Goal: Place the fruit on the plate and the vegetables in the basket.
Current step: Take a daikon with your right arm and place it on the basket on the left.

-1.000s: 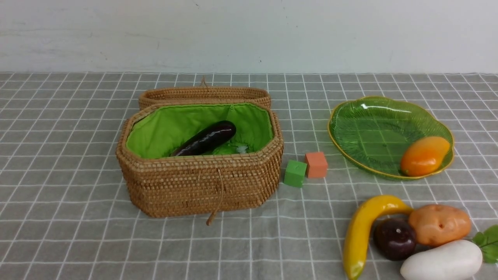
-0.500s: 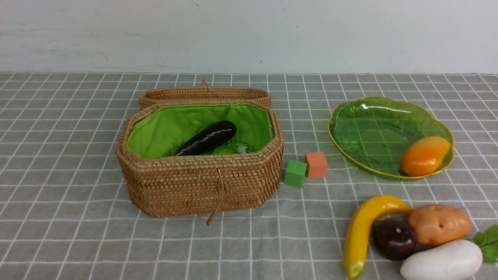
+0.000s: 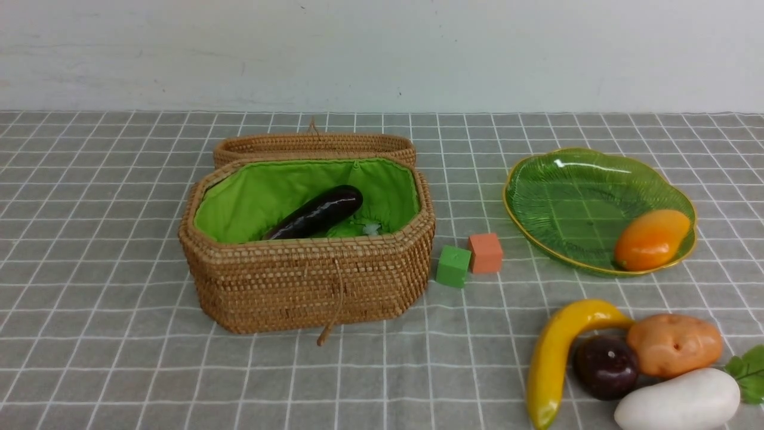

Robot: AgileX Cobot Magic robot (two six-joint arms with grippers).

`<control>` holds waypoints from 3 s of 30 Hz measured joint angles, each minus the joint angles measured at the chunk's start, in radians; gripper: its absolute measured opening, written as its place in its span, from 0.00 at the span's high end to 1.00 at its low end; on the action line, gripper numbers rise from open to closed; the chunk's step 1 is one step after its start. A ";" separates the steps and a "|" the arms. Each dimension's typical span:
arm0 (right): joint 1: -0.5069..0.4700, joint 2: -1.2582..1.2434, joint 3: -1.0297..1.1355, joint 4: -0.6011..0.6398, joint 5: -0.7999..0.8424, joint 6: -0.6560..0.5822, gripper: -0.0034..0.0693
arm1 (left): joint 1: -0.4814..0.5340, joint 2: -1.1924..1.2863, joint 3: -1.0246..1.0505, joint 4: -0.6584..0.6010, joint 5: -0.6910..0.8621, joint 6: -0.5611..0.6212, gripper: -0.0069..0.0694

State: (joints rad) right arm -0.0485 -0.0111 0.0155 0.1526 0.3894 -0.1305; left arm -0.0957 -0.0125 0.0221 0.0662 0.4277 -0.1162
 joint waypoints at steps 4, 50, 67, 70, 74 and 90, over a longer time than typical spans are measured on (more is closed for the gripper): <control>0.000 0.000 0.000 0.000 0.000 0.000 0.62 | 0.000 0.000 0.001 0.000 -0.001 0.000 0.92; 0.000 0.000 0.000 0.000 0.000 0.000 0.62 | 0.000 0.000 0.001 0.000 -0.002 0.000 0.86; 0.000 0.000 0.000 -0.183 -0.002 0.000 0.62 | 0.000 0.000 0.001 0.001 -0.002 0.000 0.86; 0.000 0.000 0.000 -0.268 -0.002 0.000 0.62 | 0.000 0.000 0.001 0.001 -0.002 0.000 0.86; 0.000 0.000 0.000 -0.344 -0.001 0.000 0.62 | 0.000 0.000 0.001 0.001 -0.003 0.000 0.86; 0.000 0.000 0.012 -0.166 -0.629 0.153 0.62 | 0.000 0.000 0.001 0.001 -0.003 0.000 0.85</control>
State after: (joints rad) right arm -0.0485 -0.0111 0.0272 -0.0138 -0.2397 0.0229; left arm -0.0957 -0.0125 0.0231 0.0668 0.4246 -0.1162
